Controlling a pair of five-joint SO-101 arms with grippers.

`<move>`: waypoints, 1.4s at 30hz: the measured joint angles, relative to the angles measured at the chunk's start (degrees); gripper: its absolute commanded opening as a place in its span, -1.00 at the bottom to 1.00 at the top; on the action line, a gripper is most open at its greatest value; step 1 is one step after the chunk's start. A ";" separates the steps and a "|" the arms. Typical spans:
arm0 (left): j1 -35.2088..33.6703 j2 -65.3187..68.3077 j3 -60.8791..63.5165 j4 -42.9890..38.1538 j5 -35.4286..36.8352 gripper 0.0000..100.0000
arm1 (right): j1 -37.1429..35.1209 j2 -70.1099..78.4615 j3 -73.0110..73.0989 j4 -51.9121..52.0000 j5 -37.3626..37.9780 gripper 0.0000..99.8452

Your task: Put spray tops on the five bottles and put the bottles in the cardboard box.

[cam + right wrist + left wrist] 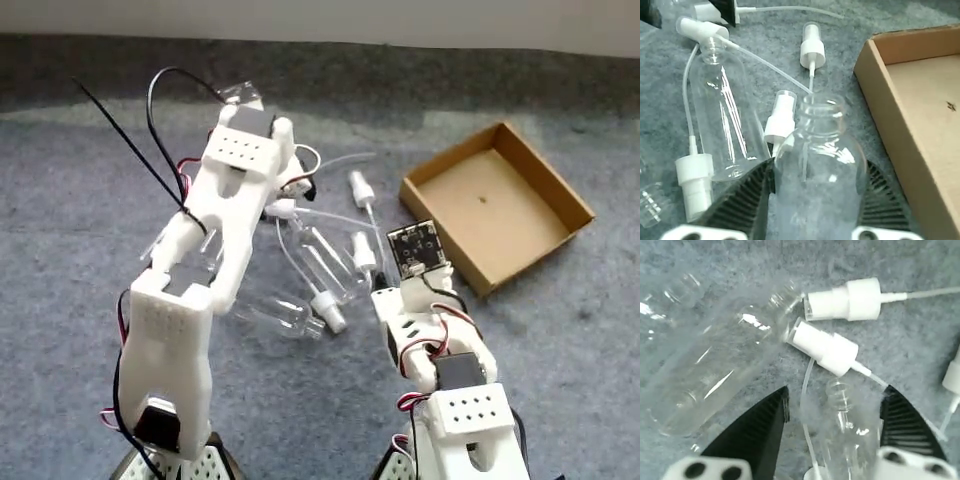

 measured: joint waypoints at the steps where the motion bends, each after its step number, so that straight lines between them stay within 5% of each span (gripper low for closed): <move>1: 0.00 1.32 -1.41 0.00 1.32 -0.47 | 0.00 0.00 0.00 0.00 0.00 -0.67; 16: -1.23 16.70 -15.82 0.00 6.07 -0.48 | -1.58 0.00 0.00 0.00 0.00 -0.67; 24: -1.32 20.75 -20.48 0.00 6.07 -1.00 | -1.67 0.00 0.00 0.00 0.00 -0.67; 42: -1.32 21.27 -26.90 0.62 6.15 -0.93 | -1.85 0.00 0.00 0.00 0.00 -0.67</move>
